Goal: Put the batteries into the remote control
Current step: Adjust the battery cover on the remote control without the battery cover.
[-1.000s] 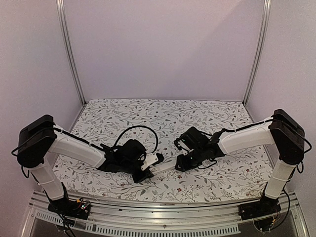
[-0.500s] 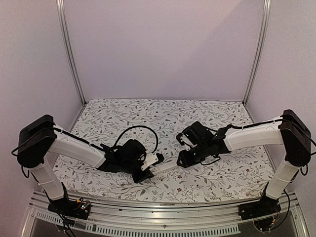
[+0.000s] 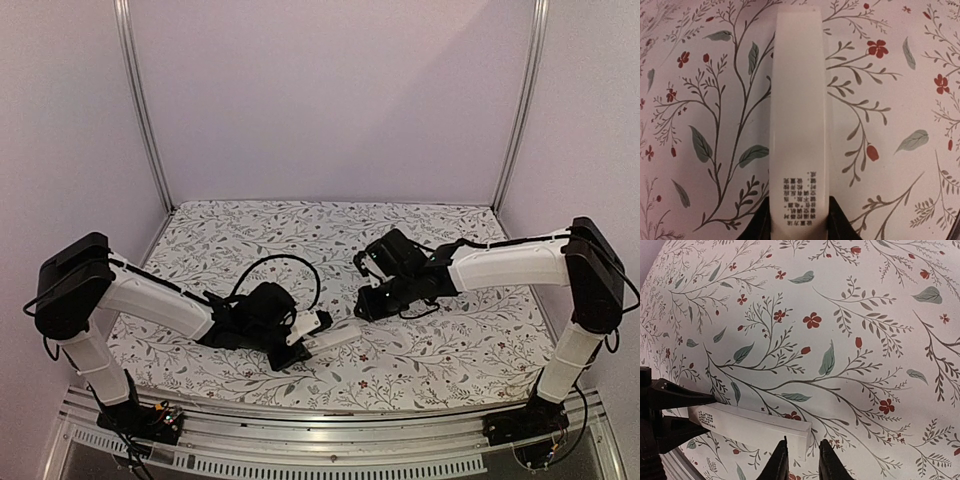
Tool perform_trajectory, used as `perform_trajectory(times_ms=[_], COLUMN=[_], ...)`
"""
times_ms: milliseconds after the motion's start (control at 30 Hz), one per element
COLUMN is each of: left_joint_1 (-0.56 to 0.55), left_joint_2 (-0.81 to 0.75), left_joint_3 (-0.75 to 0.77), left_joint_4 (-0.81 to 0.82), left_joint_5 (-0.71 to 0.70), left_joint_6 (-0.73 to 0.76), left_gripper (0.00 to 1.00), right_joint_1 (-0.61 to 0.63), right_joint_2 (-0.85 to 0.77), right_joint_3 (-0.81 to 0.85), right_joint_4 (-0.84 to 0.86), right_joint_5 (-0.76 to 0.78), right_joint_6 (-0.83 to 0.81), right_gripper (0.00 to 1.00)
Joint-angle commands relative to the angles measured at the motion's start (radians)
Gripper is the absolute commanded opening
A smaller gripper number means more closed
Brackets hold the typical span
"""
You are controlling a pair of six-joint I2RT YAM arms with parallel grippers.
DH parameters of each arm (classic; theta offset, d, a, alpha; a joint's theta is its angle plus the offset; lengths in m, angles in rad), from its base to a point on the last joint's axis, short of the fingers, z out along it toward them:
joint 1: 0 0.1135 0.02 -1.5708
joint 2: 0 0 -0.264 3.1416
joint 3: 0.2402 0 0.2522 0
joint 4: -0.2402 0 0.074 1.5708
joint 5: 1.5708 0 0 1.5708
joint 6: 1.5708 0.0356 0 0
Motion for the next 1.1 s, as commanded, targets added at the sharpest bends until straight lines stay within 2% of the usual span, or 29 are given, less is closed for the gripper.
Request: perform_trajectory(times_ms=[0, 333, 567, 700, 900, 1000, 1067], left_joint_1=[-0.017, -0.018, -0.017, -0.018, -0.017, -0.017, -0.018], left_joint_2=[0.009, 0.014, 0.019, 0.02, 0.019, 0.02, 0.021], left_joint_3=[0.003, 0.005, 0.01, 0.01, 0.01, 0.01, 0.011], left_joint_4=[-0.023, -0.026, -0.028, -0.03, -0.03, -0.032, -0.032], left_joint_5=[0.009, 0.015, 0.014, 0.015, 0.017, 0.018, 0.018], left_joint_6=[0.008, 0.011, 0.011, 0.011, 0.011, 0.013, 0.012], left_gripper=[0.01, 0.01, 0.01, 0.01, 0.01, 0.01, 0.01], right_joint_1=[-0.002, 0.009, 0.01, 0.01, 0.008, 0.006, 0.005], right_joint_2=[0.058, 0.146, 0.107, 0.086, 0.032, 0.001, -0.011], right_joint_3=[0.011, -0.078, -0.107, -0.074, 0.015, 0.025, 0.021], right_joint_4=[0.016, 0.07, 0.057, 0.034, -0.041, -0.07, -0.093], right_joint_5=[-0.044, -0.098, -0.068, -0.057, 0.039, 0.095, 0.126], right_joint_6=[-0.005, 0.031, 0.045, 0.034, 0.011, 0.015, 0.023], right_gripper=[0.19, 0.18, 0.17, 0.21, 0.38, 0.39, 0.33])
